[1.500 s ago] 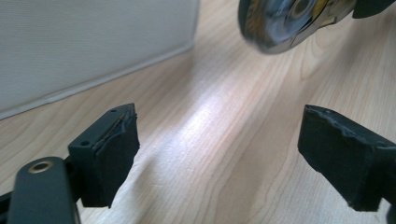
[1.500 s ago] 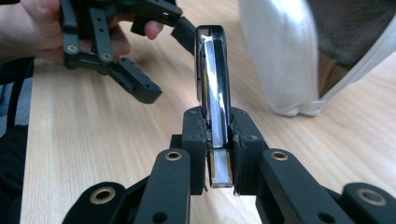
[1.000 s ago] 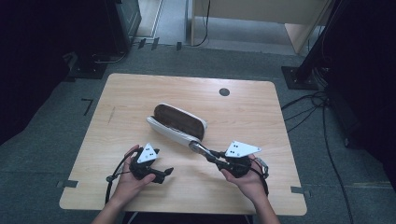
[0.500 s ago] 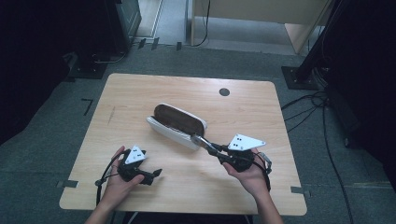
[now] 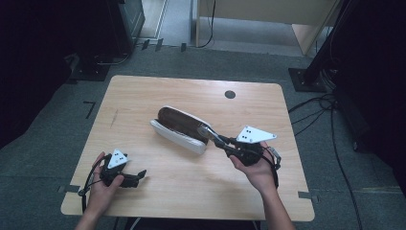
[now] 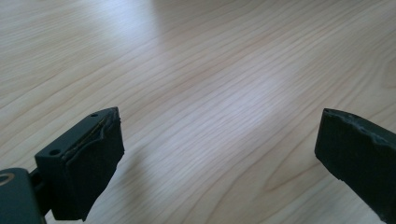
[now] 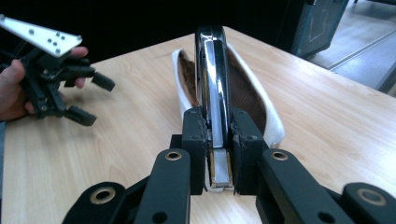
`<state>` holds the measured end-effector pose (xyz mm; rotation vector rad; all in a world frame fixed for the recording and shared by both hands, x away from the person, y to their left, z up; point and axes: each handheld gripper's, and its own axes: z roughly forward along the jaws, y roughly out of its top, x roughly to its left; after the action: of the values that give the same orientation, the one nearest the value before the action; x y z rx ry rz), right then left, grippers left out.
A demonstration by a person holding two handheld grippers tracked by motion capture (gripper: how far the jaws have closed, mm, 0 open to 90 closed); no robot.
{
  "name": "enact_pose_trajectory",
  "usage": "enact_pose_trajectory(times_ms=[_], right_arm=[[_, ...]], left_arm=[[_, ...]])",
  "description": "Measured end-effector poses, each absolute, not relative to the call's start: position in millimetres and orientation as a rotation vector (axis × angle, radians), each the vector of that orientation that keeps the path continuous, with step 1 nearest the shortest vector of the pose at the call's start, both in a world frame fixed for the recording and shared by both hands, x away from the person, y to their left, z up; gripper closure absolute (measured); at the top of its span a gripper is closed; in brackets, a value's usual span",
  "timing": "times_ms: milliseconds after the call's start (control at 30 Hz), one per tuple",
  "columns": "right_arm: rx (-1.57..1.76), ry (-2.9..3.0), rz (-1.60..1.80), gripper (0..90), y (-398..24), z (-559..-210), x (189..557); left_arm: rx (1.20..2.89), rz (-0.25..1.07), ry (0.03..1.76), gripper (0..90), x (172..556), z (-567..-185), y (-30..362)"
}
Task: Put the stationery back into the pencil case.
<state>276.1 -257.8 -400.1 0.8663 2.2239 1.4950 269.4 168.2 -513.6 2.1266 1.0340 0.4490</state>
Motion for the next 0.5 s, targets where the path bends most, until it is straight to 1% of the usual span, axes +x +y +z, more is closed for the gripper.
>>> enact_pose_trajectory(times_ms=[167,500], right_arm=[[0.892,2.205,1.506,78.9,-254,-396,286],[0.909,2.22,1.52,78.9,-238,-398,309]], left_arm=[[2.142,0.501,1.07,1.5,270,-515,174],[2.184,0.52,1.058,0.0,270,-519,170]])
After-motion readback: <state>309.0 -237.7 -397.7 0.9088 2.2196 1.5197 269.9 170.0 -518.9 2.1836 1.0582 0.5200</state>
